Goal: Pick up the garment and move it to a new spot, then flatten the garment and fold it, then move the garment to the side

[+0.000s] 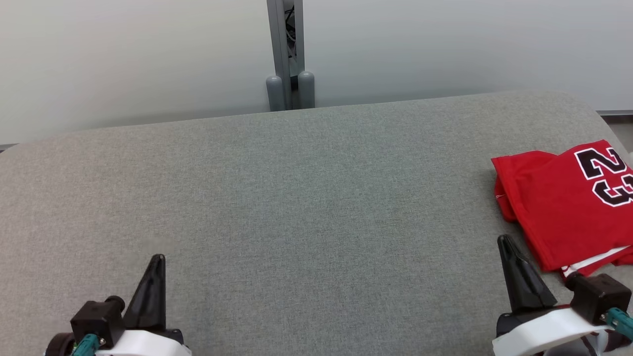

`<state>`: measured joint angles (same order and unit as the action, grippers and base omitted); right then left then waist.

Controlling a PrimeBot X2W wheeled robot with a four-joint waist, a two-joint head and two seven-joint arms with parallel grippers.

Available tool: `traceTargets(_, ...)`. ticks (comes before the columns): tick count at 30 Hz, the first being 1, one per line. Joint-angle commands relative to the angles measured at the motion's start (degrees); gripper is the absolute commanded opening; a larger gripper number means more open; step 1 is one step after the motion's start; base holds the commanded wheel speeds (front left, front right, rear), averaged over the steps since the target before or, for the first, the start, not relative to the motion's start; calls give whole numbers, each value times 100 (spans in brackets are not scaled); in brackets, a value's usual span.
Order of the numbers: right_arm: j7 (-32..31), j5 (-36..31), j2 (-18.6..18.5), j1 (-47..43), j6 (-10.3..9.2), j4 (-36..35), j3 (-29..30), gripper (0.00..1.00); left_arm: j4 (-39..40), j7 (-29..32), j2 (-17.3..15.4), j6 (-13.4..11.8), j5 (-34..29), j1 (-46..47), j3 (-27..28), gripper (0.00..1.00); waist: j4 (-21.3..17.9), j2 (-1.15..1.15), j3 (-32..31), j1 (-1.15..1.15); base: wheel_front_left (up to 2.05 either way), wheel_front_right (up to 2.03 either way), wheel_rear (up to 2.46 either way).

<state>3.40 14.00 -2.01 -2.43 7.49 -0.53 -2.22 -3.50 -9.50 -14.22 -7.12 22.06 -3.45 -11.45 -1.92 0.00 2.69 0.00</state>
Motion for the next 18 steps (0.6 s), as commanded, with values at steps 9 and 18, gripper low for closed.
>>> traceTargets(9,-408,1119,-185,201,0,241,293,0,22,-73,98,182,905,78,16,0,15,0,-11,0,0,0,0)
traceTargets(18,-838,1997,-275,371,0,531,634,0,-6,-134,226,345,1685,99,9,0,30,0,-21,0,0,0,0)
